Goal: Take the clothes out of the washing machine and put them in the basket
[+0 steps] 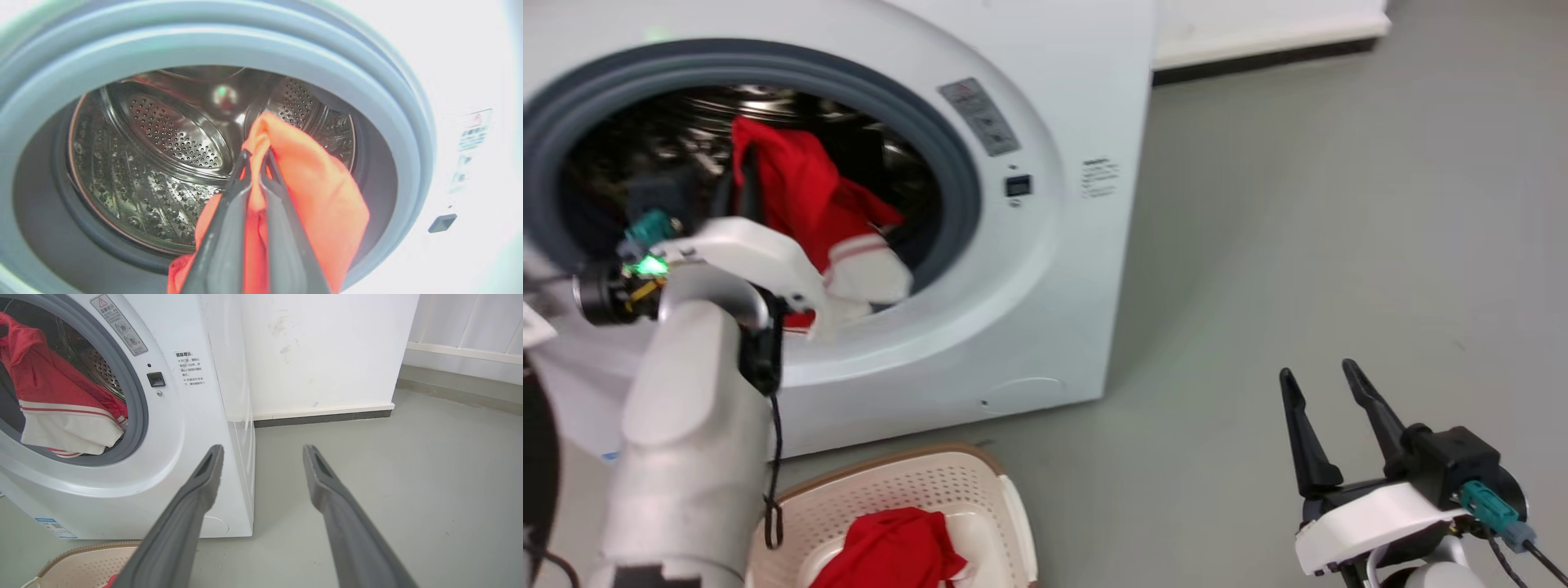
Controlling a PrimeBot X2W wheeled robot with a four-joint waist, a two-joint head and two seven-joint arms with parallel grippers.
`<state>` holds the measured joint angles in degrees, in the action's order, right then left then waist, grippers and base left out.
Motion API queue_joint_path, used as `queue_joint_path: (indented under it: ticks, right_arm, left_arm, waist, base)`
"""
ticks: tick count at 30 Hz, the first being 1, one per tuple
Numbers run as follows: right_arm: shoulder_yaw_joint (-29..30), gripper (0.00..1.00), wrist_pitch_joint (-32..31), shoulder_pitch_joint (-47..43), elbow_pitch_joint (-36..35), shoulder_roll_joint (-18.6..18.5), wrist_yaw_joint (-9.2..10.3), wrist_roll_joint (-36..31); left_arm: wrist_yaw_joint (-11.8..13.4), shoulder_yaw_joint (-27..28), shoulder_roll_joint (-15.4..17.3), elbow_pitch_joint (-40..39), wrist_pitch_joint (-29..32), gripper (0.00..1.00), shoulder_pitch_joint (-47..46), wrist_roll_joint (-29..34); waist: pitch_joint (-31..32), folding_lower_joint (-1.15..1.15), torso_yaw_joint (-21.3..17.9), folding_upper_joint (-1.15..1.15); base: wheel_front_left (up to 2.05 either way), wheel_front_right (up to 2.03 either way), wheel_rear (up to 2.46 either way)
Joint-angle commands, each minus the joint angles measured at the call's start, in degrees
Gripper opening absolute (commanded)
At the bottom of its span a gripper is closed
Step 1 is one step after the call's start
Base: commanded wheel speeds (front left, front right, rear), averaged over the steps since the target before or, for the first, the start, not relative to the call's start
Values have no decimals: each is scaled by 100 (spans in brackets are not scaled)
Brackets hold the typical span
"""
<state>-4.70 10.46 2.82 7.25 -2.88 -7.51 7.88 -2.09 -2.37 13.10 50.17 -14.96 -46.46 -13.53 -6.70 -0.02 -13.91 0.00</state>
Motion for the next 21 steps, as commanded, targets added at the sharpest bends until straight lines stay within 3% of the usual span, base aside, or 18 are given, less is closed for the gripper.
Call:
queue_joint_path:
  ticks: [1, 9, 21]
  right_arm:
    - [41, 100, -54, -85, -122, 3, 4, -62]
    - [258, 100, -300, -337, -525, 1, 4, -181]
    - [364, 100, -533, -631, -909, 1, 4, -228]
  left_arm:
    - [-34, 20, -85, -279, -29, 0, 283, -2]
    - [-85, -6, -468, -1898, -24, 0, 1281, 86]
    - [304, -199, -781, -4846, 263, 0, 3247, 53]
  waist:
    - [266, 2, 319, 0]
    - [516, 2, 752, 0]
    - [647, 2, 1070, 0]
  base:
    - [0, 0, 0]
    - [0, 0, 0]
    - [0, 0, 0]
